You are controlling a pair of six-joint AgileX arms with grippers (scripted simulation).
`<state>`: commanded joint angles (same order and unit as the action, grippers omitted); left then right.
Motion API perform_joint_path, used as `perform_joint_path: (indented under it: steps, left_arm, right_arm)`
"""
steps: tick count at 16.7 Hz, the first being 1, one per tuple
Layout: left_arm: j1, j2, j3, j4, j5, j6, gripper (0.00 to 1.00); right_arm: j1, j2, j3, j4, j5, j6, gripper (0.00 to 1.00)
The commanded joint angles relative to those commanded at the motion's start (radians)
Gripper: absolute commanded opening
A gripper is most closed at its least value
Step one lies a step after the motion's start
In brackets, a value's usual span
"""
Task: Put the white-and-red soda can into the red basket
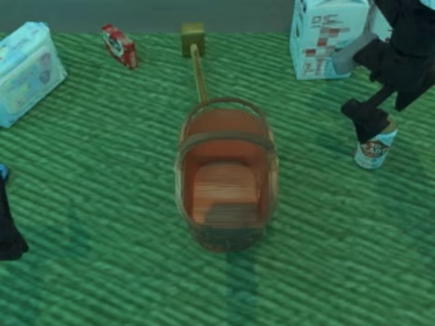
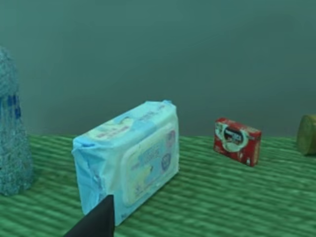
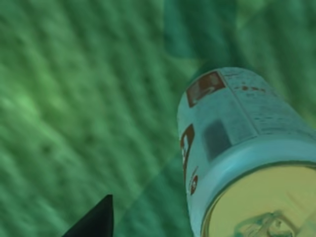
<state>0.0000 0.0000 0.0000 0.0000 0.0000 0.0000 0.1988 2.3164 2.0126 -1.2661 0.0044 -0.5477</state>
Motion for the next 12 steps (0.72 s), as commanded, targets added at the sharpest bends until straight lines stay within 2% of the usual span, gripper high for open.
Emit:
perform_joint_path:
  steps: [3, 9, 12]
  left_arm:
    - [0.000, 0.000, 0.000, 0.000, 0.000, 0.000, 1.00]
    - [0.000, 0.000, 0.000, 0.000, 0.000, 0.000, 1.00]
    - [0.000, 0.000, 0.000, 0.000, 0.000, 0.000, 1.00]
  right_arm:
    - [-0.003, 0.002, -0.018, 0.020, 0.000, -0.001, 1.00]
    - [0.001, 0.034, -0.135, 0.170, 0.000, 0.001, 1.00]
    - [0.001, 0.035, -0.139, 0.174, 0.000, 0.001, 1.00]
